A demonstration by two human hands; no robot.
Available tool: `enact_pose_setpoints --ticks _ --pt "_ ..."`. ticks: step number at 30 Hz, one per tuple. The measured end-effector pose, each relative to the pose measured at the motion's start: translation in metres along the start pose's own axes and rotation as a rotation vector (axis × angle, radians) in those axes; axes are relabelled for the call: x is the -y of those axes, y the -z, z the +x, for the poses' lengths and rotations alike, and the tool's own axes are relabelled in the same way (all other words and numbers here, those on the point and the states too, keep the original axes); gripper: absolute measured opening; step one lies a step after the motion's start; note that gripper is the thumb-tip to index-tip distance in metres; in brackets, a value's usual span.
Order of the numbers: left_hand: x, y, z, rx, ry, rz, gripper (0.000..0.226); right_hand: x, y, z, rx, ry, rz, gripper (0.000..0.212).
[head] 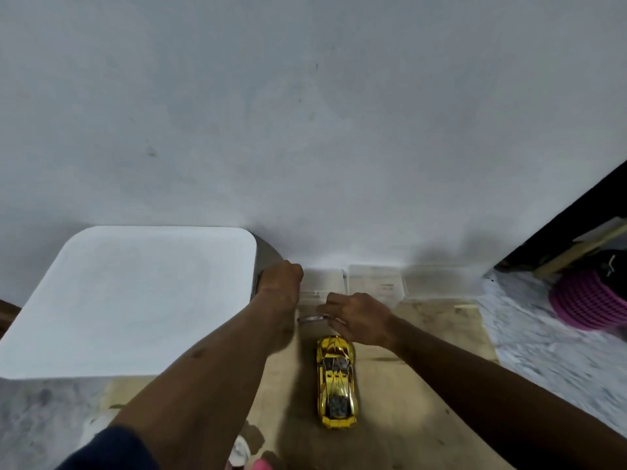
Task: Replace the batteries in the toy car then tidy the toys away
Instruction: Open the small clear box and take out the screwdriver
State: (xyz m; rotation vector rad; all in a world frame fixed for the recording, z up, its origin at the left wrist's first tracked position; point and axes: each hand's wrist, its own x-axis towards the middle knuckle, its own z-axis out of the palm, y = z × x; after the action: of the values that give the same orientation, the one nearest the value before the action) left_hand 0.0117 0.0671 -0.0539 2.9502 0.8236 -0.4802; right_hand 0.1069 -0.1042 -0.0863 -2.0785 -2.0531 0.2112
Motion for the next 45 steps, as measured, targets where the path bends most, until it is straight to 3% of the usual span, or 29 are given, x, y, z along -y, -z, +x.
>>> enact_pose_setpoints --ticks 8,12,15,18,22,25,31,37,42,45 --pt "-0.015 -0.027 -0.038 -0.003 0.006 -0.167 0.039 -0.010 -0.002 -0.051 -0.057 -0.161 0.049 0.020" --pt "-0.034 -0.031 -0.063 0.007 -0.034 -0.161 0.027 -0.012 0.006 -0.065 -0.050 -0.394 0.043 0.020" --pt "-0.052 -0.046 -0.076 0.122 -0.046 -0.266 0.047 -0.009 0.016 -0.075 -0.029 -0.566 0.064 0.033" --pt "-0.072 -0.050 -0.093 0.184 -0.002 -0.439 0.059 -0.005 0.023 -0.081 0.012 -0.663 0.056 0.031" --pt "-0.095 -0.059 -0.113 0.251 -0.005 -0.418 0.087 -0.001 0.026 -0.082 0.032 -0.725 0.069 0.032" --pt "-0.100 -0.072 -0.117 0.272 0.025 -0.457 0.093 0.004 0.024 -0.081 0.030 -0.733 0.084 0.033" --pt "-0.097 -0.066 -0.114 0.331 0.006 -0.632 0.086 0.016 0.024 -0.079 0.052 -0.740 0.077 0.031" --pt "-0.069 -0.048 -0.114 0.418 -0.104 -0.706 0.063 0.028 0.037 -0.083 -0.001 -0.794 0.075 0.028" --pt "-0.050 -0.035 -0.127 0.295 0.007 -0.933 0.041 0.053 0.048 -0.085 -0.071 -0.802 0.026 0.026" --pt "-0.044 -0.059 -0.110 0.187 0.004 -1.159 0.057 0.075 0.057 -0.085 -0.142 -0.828 0.043 0.023"
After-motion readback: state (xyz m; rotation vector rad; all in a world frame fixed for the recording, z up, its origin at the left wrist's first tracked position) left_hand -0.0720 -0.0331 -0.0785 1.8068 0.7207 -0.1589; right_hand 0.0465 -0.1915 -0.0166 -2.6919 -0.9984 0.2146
